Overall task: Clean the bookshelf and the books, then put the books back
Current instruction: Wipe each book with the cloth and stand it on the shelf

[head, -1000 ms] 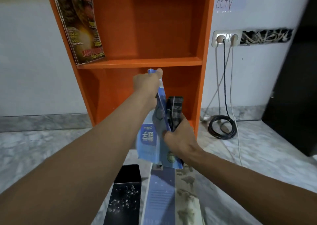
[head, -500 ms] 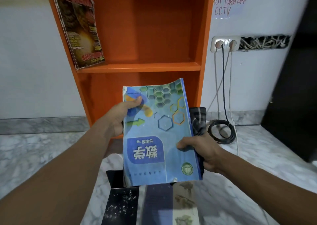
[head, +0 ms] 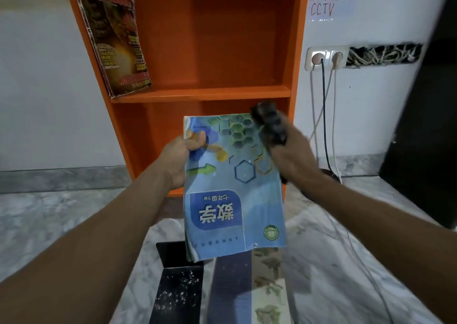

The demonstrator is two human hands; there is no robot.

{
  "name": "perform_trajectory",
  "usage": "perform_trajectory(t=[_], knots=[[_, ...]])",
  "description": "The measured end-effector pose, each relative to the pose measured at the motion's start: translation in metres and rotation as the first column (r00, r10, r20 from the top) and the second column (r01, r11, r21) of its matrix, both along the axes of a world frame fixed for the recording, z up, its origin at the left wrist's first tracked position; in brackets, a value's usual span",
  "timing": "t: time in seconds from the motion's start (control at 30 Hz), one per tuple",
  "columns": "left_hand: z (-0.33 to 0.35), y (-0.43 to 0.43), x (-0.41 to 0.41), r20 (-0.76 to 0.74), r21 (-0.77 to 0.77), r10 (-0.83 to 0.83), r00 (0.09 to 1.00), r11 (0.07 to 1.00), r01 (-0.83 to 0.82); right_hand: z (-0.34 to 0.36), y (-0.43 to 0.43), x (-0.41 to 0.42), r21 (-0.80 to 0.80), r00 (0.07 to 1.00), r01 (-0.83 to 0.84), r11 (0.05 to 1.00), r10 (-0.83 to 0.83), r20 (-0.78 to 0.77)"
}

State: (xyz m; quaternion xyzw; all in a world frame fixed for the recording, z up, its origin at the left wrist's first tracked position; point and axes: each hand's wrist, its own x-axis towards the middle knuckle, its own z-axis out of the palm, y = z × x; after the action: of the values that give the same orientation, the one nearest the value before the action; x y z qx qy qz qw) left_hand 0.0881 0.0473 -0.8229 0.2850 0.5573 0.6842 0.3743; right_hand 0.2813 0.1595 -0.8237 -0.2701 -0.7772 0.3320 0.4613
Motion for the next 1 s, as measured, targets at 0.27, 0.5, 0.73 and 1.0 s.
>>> perform_trajectory(t=[0.27,0.5,0.73,1.0], knots=[[0.001,-0.013,-0.021,-0.014,0.066,0.008,1.0,0.998,-0.007,-0.115,-0.034,0.054,0.178,0.854,-0.359,0.916,0.245,0.459],[0.004,-0.005,0.0,0.012,0.031,-0.04,0.999,0.999,0.04,-0.004,-0.008,-0.012,0.417,0.985,0.154,0.896,-0.173,0.01],[0.02,-0.004,0.001,0.013,0.131,-0.096,0.995,0.987,0.093,-0.109,-0.071,0.039,0.58,0.738,-0.644,0.498,0.207,0.642],[0.023,0.0,0.025,0.064,0.088,-0.139,0.988,0.987,0.133,-0.016,-0.026,-0.017,0.732,0.965,0.03,0.681,-0.21,0.156]])
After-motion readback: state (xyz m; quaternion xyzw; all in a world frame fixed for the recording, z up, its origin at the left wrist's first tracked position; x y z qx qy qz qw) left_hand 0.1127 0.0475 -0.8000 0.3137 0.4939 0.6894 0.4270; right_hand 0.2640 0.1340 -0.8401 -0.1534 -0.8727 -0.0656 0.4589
